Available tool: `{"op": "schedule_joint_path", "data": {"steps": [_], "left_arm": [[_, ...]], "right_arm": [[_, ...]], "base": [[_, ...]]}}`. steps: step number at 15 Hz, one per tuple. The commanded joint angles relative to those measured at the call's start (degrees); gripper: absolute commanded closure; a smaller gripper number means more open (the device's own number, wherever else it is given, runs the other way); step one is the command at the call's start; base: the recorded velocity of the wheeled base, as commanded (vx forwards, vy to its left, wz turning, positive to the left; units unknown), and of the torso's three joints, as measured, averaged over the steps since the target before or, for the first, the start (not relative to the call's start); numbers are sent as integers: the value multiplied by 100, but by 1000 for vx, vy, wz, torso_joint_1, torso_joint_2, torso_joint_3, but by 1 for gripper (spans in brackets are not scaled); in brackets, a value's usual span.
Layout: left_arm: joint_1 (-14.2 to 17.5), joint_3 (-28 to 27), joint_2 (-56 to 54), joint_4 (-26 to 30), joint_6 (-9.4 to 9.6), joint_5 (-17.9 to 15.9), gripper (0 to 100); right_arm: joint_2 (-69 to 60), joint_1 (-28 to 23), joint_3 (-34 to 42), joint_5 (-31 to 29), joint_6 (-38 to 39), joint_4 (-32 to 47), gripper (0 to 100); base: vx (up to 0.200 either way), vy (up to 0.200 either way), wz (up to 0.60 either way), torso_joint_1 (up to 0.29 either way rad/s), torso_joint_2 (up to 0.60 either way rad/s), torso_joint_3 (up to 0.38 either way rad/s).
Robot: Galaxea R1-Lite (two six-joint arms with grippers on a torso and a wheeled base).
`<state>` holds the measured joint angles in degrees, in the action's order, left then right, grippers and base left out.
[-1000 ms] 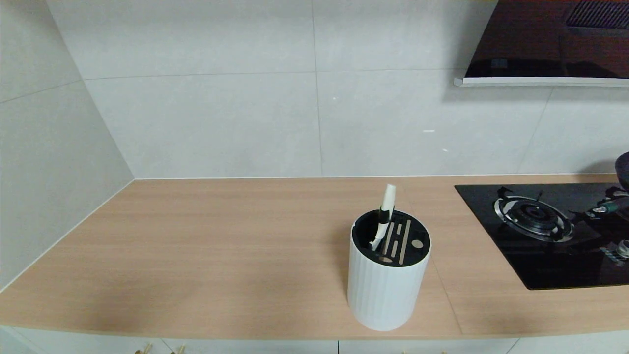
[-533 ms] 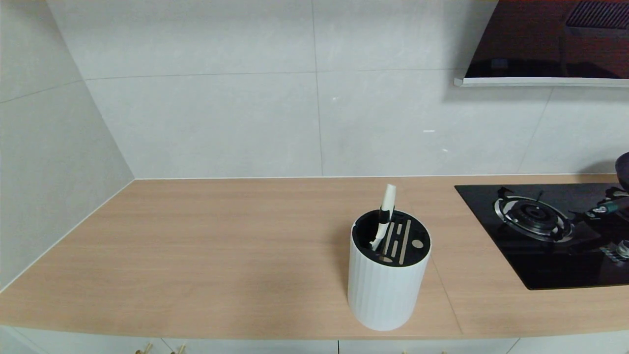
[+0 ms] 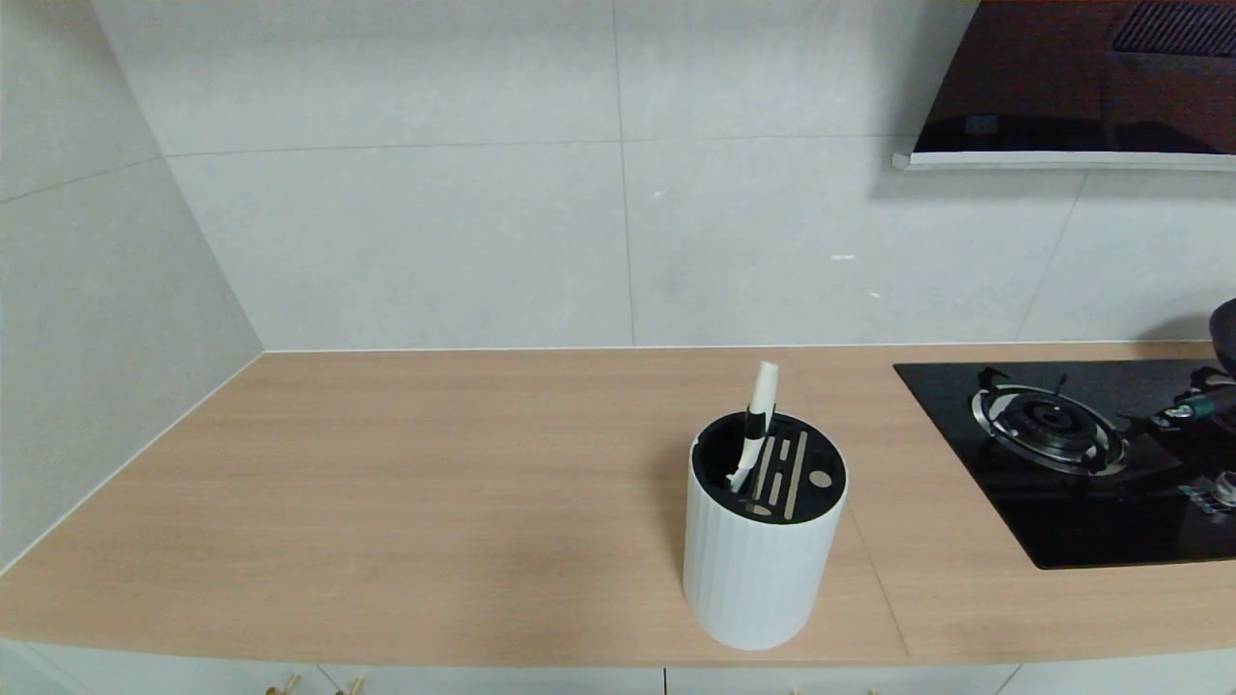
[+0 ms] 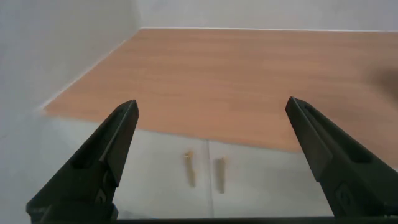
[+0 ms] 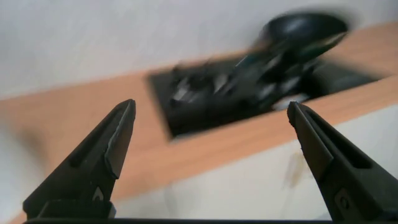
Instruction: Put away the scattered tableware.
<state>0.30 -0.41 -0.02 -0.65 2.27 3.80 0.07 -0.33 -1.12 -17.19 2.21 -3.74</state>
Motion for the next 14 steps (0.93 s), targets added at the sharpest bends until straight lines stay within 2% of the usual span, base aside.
{"op": "schedule_joint_path", "data": {"steps": [1,2,3,4,6,14], "left_arm": [[-4,41,2,65,19,-328,0],[-4,41,2,65,28,-328,0],[-4,41,2,73,-86,-310,0],[-4,41,2,65,-306,-301,0],[-4,41,2,65,-236,-301,0],[-4,41,2,65,-236,-301,0]], "right_arm": [[-7,7,77,313,201,216,0],[-7,7,77,409,298,207,0],[1,7,86,743,333,207,0],[1,7,86,1025,175,242,0],[1,7,86,1578,-326,427,0],[-7,33,86,1613,-256,427,0]], "base": [[0,0,0,0,0,0],[0,0,0,0,0,0],[0,0,0,0,0,0],[0,0,0,0,0,0],[0,0,0,0,0,0],[0,0,0,0,0,0]]}}
